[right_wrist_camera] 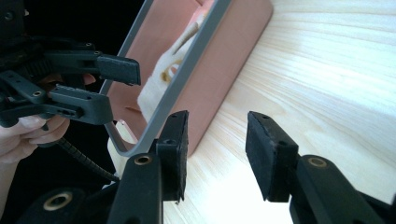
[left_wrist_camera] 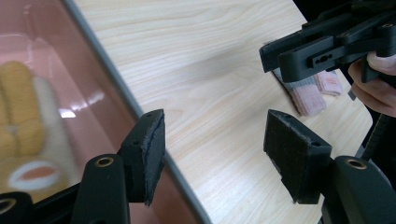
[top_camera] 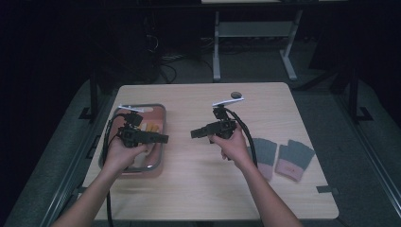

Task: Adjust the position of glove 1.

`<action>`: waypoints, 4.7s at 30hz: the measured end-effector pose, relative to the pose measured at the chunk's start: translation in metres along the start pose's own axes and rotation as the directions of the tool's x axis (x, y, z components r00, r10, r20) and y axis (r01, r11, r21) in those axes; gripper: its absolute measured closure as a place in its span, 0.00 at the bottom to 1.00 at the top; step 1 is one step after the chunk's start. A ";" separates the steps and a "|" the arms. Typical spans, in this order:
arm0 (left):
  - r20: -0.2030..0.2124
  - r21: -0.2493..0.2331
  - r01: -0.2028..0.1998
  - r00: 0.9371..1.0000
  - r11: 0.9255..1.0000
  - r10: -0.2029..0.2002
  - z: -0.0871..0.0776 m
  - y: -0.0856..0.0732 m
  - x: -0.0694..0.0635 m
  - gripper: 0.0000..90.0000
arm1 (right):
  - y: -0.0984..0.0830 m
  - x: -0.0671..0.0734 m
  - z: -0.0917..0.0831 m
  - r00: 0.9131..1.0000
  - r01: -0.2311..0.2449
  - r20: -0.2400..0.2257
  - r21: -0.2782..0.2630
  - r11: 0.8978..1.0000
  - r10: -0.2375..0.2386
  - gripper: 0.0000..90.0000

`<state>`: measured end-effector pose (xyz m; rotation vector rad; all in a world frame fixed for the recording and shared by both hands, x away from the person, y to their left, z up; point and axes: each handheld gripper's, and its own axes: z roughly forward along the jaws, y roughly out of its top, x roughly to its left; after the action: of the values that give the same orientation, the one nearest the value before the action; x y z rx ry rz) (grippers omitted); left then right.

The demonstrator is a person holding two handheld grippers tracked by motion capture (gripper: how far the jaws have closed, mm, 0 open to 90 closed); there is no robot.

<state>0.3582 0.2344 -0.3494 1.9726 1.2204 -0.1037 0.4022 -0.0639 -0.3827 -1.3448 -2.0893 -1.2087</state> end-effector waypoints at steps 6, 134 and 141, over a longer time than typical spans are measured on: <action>0.013 0.003 -0.018 1.000 1.000 0.018 0.007 0.001 -0.010 0.42 | -0.008 -0.004 -0.010 1.000 -0.007 0.010 -0.009 1.000 0.007 0.64; 0.226 0.069 -0.230 0.951 0.971 0.209 0.158 -0.023 -0.141 0.35 | -0.140 -0.134 -0.170 0.769 -0.058 0.639 0.043 0.997 0.017 0.77; 0.230 0.077 -0.234 0.950 0.969 0.211 0.162 -0.024 -0.143 0.35 | -0.139 -0.132 -0.171 0.772 -0.047 0.635 0.041 0.998 0.010 0.89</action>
<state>0.3156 0.0301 -0.4094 2.1115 0.8595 -0.2684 0.3212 -0.3000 -0.4419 -1.9545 -2.4954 -0.7159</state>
